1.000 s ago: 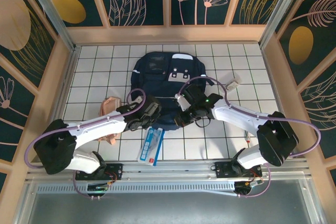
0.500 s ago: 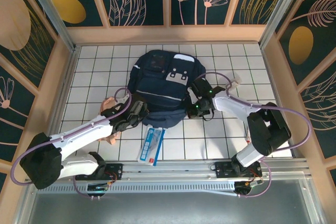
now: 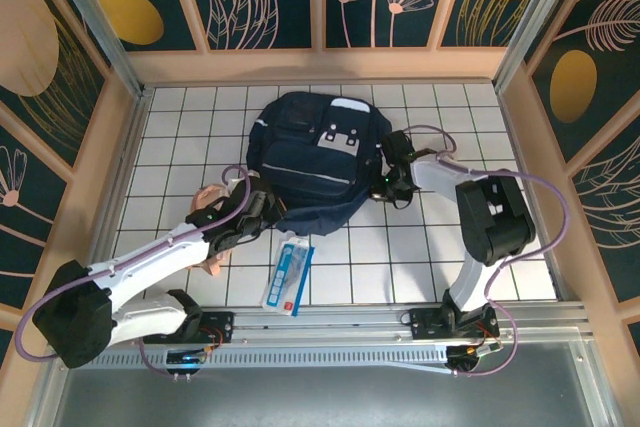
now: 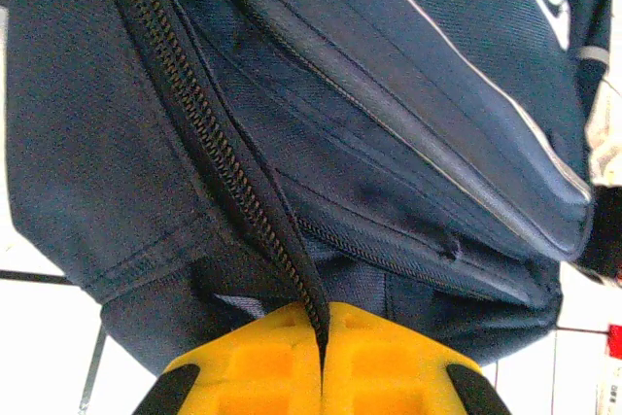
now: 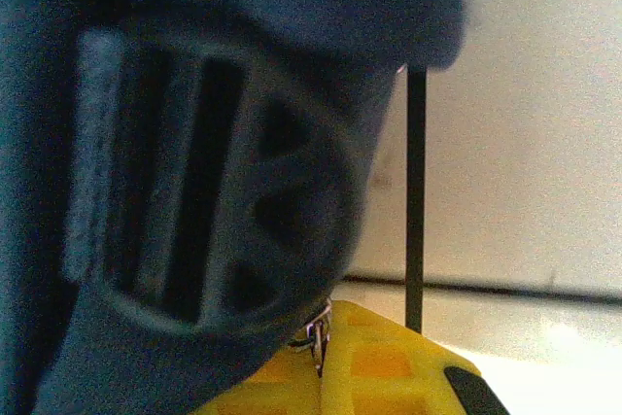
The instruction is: Pack the student bag
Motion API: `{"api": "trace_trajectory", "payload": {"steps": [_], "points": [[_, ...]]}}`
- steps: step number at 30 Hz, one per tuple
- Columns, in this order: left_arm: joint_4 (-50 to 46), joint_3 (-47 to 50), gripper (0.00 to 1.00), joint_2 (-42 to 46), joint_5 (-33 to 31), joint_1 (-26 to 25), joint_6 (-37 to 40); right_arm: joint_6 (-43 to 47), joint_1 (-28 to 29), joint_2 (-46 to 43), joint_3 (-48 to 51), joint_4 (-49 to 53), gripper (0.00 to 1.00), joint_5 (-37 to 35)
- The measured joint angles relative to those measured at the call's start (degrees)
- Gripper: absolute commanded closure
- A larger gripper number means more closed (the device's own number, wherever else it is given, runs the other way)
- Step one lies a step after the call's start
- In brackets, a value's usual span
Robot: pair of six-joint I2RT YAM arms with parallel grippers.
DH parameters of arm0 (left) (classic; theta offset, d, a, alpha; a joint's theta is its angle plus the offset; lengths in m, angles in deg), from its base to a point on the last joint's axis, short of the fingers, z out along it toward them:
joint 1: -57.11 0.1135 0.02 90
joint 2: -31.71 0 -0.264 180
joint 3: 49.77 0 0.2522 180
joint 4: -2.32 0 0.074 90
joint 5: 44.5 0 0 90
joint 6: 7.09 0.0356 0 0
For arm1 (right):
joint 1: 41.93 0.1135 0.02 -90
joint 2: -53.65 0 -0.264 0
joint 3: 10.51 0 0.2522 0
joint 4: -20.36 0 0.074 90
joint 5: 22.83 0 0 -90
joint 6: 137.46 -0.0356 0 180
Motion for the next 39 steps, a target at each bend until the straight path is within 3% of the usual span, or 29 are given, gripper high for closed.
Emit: {"api": "trace_trajectory", "payload": {"steps": [7,14,19,20,22,25,31,39], "points": [[5.5,4.8,1.00,2.6,5.1,0.3,1.8,0.8,-1.7,1.7,-1.1,-1.0,0.97,1.7],[6.2,5.0,1.00,3.2,6.6,0.4,4.3,5.7,-4.3,1.6,-0.3,-2.9,0.80,5.1],[3.5,2.5,1.00,1.6,6.6,1.0,8.0,6.7,-6.0,-2.5,4.6,-6.5,0.73,6.1],[2.9,1.8,0.95,1.1,6.6,1.0,8.6,6.7,-6.3,-3.8,5.6,-6.8,0.71,5.7],[1.1,0.2,0.68,0.2,6.6,1.0,10.4,5.8,-7.1,-6.9,7.8,-7.4,0.65,4.3],[-2.9,-3.1,0.51,-0.6,6.4,1.2,12.3,4.0,-8.7,-11.2,10.3,-8.1,0.60,3.4],[-10.5,-17.9,0.48,-7.8,10.8,0.4,15.7,-0.6,-11.8,-18.1,13.3,-10.2,0.57,4.2],[-20.1,-38.9,0.45,-24.8,10.6,-11.4,21.9,-4.1,-15.2,-19.9,13.3,-12.2,0.55,8.4]]}}
